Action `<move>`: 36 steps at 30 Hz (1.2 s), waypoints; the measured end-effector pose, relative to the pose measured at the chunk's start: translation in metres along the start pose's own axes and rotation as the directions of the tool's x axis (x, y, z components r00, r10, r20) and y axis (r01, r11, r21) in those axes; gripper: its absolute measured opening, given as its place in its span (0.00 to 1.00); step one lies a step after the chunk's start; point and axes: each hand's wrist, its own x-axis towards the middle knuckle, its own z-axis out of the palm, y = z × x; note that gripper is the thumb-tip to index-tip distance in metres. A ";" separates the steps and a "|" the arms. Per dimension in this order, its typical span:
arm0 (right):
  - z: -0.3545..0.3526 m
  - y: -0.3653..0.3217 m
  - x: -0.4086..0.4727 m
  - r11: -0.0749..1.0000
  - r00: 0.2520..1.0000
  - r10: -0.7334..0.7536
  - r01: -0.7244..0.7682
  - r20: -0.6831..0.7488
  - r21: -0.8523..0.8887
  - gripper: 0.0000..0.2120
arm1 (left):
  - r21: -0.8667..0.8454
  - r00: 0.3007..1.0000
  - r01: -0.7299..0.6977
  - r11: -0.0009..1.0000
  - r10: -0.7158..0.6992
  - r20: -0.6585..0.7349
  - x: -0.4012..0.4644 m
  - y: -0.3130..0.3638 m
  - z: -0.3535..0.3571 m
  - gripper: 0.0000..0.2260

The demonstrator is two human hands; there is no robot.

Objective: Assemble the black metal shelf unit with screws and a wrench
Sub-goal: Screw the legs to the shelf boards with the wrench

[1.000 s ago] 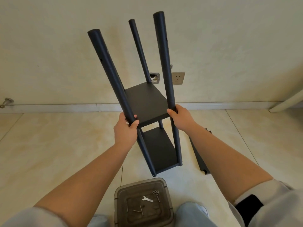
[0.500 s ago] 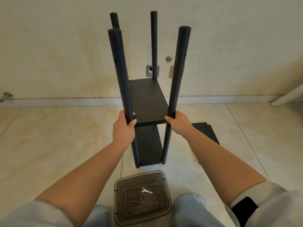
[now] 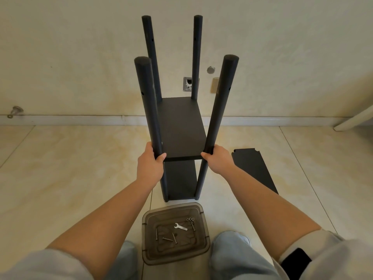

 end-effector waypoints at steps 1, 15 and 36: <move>0.001 0.001 -0.002 1.000 1.000 0.000 0.000 0.006 -0.010 0.16 | 0.000 1.000 0.003 1.000 -0.003 -0.003 -0.002 -0.002 0.000 0.17; 0.009 0.006 -0.028 1.000 1.000 0.020 -0.020 0.024 -0.018 0.17 | -0.008 0.999 0.035 0.999 -0.035 -0.009 -0.028 -0.014 -0.005 0.18; 0.025 0.008 -0.058 0.997 0.999 0.047 -0.047 0.009 -0.061 0.20 | 0.189 0.980 0.135 0.973 -0.159 0.120 -0.057 -0.027 -0.026 0.23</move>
